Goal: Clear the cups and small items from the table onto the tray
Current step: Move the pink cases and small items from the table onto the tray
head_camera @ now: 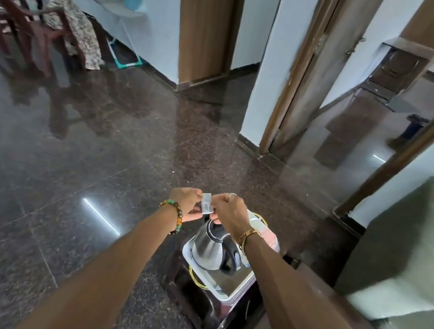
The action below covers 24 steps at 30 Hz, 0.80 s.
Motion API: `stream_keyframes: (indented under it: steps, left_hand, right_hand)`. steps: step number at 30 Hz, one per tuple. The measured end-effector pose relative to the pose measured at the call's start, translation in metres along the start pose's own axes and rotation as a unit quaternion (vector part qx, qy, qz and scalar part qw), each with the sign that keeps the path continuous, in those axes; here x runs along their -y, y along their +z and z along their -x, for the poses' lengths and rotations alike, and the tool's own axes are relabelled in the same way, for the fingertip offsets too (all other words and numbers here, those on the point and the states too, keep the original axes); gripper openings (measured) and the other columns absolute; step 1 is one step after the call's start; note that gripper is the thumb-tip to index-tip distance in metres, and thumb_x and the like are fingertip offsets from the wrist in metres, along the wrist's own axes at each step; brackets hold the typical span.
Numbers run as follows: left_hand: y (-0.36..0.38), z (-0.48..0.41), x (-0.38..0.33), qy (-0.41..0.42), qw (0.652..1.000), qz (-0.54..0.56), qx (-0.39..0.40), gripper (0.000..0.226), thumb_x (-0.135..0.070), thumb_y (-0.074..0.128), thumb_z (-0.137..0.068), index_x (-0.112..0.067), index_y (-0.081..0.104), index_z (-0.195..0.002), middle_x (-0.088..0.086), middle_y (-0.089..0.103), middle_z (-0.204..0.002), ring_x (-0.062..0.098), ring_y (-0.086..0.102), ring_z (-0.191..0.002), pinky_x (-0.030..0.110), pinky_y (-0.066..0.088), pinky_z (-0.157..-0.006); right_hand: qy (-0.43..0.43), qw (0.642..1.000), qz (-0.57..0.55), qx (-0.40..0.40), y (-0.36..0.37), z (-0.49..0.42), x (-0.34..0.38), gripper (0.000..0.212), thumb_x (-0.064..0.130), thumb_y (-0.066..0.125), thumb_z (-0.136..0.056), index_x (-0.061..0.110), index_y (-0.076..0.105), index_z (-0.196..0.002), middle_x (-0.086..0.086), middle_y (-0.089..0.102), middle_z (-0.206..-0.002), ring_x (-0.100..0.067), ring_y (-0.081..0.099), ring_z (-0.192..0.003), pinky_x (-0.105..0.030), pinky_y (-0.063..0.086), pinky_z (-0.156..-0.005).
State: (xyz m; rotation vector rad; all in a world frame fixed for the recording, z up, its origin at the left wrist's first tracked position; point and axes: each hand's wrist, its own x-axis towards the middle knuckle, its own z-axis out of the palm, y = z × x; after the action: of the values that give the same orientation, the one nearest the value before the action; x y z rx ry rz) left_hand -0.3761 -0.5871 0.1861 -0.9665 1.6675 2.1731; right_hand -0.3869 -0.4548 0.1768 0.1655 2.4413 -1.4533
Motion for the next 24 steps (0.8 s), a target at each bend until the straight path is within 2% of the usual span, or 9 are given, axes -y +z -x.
stream_keyframes:
  steps: [3,5,7,10,13,16,18,20,24]
  left_hand:
    - [0.008,-0.01,0.0,-0.005,1.0,-0.012,0.017,0.024,0.004,0.055,-0.092,-0.003,0.063,-0.114,0.023,0.065,-0.114,0.03,0.064,-0.089,0.042,0.053,-0.078]
    - [0.014,-0.018,0.003,-0.014,0.999,-0.025,0.028,0.025,0.004,0.054,-0.092,-0.002,0.062,-0.115,0.023,0.065,-0.115,0.028,0.065,-0.084,0.041,0.053,-0.076]
    - [0.022,-0.026,0.006,-0.02,0.998,-0.04,0.037,0.026,0.004,0.055,-0.092,-0.002,0.062,-0.116,0.023,0.065,-0.116,0.029,0.065,-0.088,0.042,0.054,-0.077]
    - [0.038,-0.033,0.006,-0.017,0.997,-0.055,0.042,0.03,0.002,0.055,-0.093,-0.004,0.06,-0.121,0.022,0.064,-0.119,0.032,0.064,-0.098,0.044,0.054,-0.087]
    - [0.062,-0.039,0.004,-0.01,0.996,-0.075,0.053,0.031,0.004,0.055,-0.092,-0.003,0.058,-0.123,0.022,0.063,-0.117,0.034,0.064,-0.103,0.047,0.053,-0.092]
    - [0.093,-0.05,0.003,0.012,0.993,-0.098,0.065,0.031,0.006,0.054,-0.092,0.002,0.058,-0.122,0.021,0.063,-0.107,0.029,0.064,-0.085,0.047,0.054,-0.088]
    - [0.111,-0.051,0.003,0.015,0.992,-0.103,0.068,0.029,0.005,0.052,-0.093,0.002,0.058,-0.121,0.023,0.063,-0.112,0.032,0.064,-0.091,0.047,0.054,-0.09]
    - [0.129,-0.053,0.003,0.011,0.992,-0.102,0.079,0.028,0.003,0.05,-0.095,-0.001,0.057,-0.121,0.022,0.063,-0.118,0.035,0.064,-0.1,0.044,0.053,-0.085]
    - [0.159,-0.064,0.007,0.015,0.988,-0.115,0.103,0.027,0.005,0.049,-0.094,-0.001,0.057,-0.119,0.025,0.063,-0.118,0.034,0.063,-0.093,0.04,0.051,-0.078]
  right_hand:
    - [0.014,1.0,0.004,-0.022,-0.002,-0.008,-0.006,0.024,0.02,0.053,-0.086,0.021,0.073,-0.072,-0.002,0.076,-0.073,-0.018,0.075,-0.069,-0.037,0.064,-0.073]
    - [0.024,0.999,0.001,-0.025,-0.003,-0.014,-0.014,0.024,0.018,0.053,-0.087,0.014,0.073,-0.073,-0.006,0.077,-0.079,-0.023,0.074,-0.072,-0.044,0.064,-0.076]
    - [0.029,0.999,0.004,-0.029,-0.007,-0.021,-0.024,0.023,0.015,0.052,-0.086,0.004,0.072,-0.079,-0.012,0.078,-0.082,-0.02,0.07,-0.066,-0.047,0.063,-0.075]
    - [0.036,0.999,0.001,-0.035,-0.018,-0.031,-0.031,0.024,0.013,0.052,-0.087,0.004,0.073,-0.081,-0.015,0.078,-0.083,-0.024,0.073,-0.072,-0.046,0.063,-0.078]
    - [0.046,0.997,-0.021,-0.056,-0.037,-0.039,-0.036,0.023,0.015,0.054,-0.087,0.014,0.074,-0.076,-0.008,0.078,-0.081,-0.025,0.076,-0.079,-0.041,0.063,-0.078]
    - [0.056,0.994,-0.033,-0.088,-0.062,-0.045,-0.042,0.022,0.013,0.054,-0.086,0.011,0.075,-0.079,-0.008,0.078,-0.082,-0.016,0.073,-0.068,-0.039,0.064,-0.075]
    - [0.061,0.993,-0.039,-0.098,-0.077,-0.049,-0.046,0.022,0.014,0.054,-0.085,0.011,0.076,-0.081,-0.007,0.078,-0.084,-0.017,0.075,-0.07,-0.038,0.064,-0.075]
    - [0.061,0.992,-0.033,-0.108,-0.092,-0.053,-0.05,0.023,0.015,0.054,-0.085,0.012,0.077,-0.08,-0.007,0.078,-0.081,-0.021,0.076,-0.073,-0.038,0.064,-0.077]
    - [0.075,0.987,-0.039,-0.134,-0.114,-0.057,-0.059,0.022,0.015,0.054,-0.082,0.02,0.072,-0.072,-0.005,0.078,-0.08,-0.018,0.073,-0.067,-0.035,0.063,-0.073]
